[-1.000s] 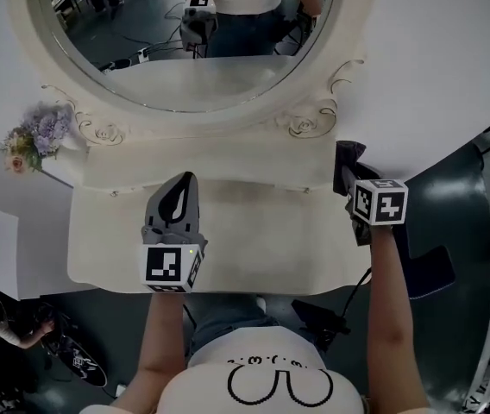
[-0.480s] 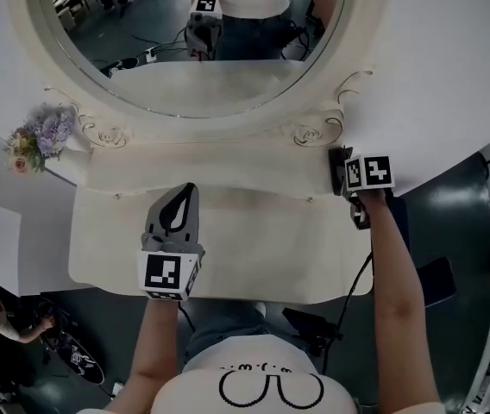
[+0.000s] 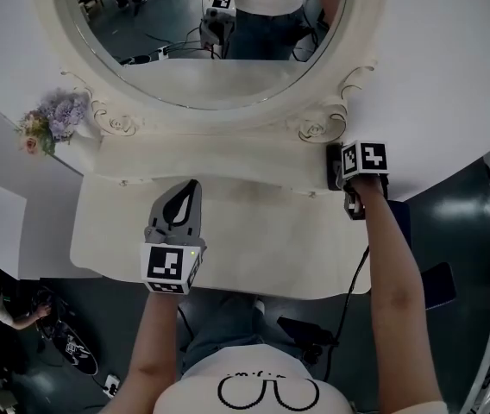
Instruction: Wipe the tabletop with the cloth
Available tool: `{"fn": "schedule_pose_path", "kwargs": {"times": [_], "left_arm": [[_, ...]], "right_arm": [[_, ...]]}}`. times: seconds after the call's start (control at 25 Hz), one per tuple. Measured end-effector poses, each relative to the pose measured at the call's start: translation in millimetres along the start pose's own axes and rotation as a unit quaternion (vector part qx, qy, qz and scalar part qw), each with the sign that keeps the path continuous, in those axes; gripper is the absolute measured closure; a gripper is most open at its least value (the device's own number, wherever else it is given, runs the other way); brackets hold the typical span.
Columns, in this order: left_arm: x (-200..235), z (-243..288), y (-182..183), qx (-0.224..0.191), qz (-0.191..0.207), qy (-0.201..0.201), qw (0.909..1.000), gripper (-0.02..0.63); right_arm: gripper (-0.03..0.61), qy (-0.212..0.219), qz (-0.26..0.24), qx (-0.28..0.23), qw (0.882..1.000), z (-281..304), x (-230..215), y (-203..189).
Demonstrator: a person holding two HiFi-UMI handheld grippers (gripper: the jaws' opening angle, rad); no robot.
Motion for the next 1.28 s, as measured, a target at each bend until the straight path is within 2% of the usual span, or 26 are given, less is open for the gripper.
{"fn": "schedule_pose_path", "kwargs": {"times": [0.36,0.6,1.28], "left_arm": [[0.1,-21.6,-7.5,0.017,-0.004,0.024,0.9996,0.615],[12.3,-22.6,1.4,0.017,0.002,0.028,0.9995,0.615],[125.9,-40.0,-14.2,0.01,0.01,0.017,0.9998,0.615]], "right_arm": [[0.502,0.026,-0.003,0.001,1.0,11.4,29.3,0.2],[0.5,0.036,-0.001,0.001,0.999,12.6,48.7,-0.4],[0.501,0.023,0.026,-0.003,0.999,40.4,144.3,17.1]]}}
Point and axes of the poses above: the fingertips, and each gripper's own axes: z forward along the fingers, x to its left, y out of its top, the point moved 3 cm from there along -z, backward along the fingers, and after that the axes turned 1 degree about x, right-handed, at the moved point
